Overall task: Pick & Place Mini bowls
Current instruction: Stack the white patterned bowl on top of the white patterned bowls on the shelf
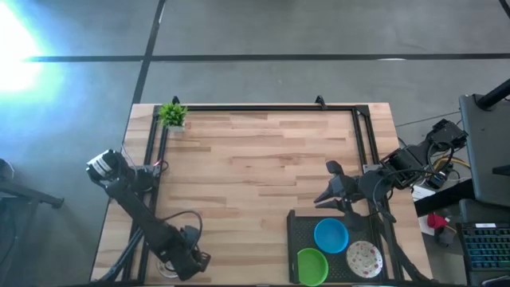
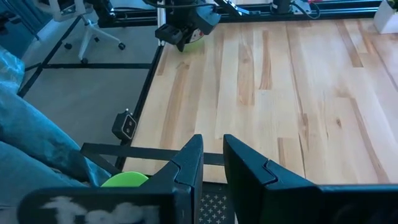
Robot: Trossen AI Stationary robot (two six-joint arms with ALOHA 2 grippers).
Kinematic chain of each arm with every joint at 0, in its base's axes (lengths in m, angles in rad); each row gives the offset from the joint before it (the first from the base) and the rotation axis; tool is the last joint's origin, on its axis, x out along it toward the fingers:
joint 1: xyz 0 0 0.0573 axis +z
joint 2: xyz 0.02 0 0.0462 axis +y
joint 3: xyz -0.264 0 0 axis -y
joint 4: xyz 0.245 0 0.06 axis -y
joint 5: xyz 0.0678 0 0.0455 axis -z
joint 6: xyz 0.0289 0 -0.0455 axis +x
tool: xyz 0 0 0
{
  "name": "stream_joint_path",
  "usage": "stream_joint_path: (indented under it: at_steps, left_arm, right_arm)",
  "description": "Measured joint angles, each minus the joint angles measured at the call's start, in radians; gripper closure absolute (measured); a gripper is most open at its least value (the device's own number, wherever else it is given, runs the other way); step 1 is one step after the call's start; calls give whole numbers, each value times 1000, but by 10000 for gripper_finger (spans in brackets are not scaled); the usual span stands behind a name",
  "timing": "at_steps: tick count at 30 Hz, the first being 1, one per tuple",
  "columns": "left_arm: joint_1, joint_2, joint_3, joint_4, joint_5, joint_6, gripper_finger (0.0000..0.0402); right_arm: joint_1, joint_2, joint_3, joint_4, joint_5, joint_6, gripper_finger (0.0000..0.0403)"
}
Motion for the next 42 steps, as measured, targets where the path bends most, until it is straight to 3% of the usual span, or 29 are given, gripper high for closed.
stream_joint_path:
  at_steps: [6, 13, 20, 29, 42]
  left_arm:
    - [-7, 4, 1, -34, 4, 8, 319]
    - [-6, -3, 5, -57, 81, 42, 377]
    - [-5, -6, 9, -105, 132, 92, 389]
    - [-8, 3, 87, -290, 132, 129, 399]
    - [-7, 2, 129, -325, 141, 147, 400]
  right_arm:
    - [0, 0, 0, 0, 1, 0, 344]
    - [0, -1, 0, 0, 3, 0, 344]
    - [0, -1, 0, 0, 3, -3, 344]
    - [1, -1, 0, 0, 3, -8, 344]
    - [0, -9, 0, -25, 56, -52, 344]
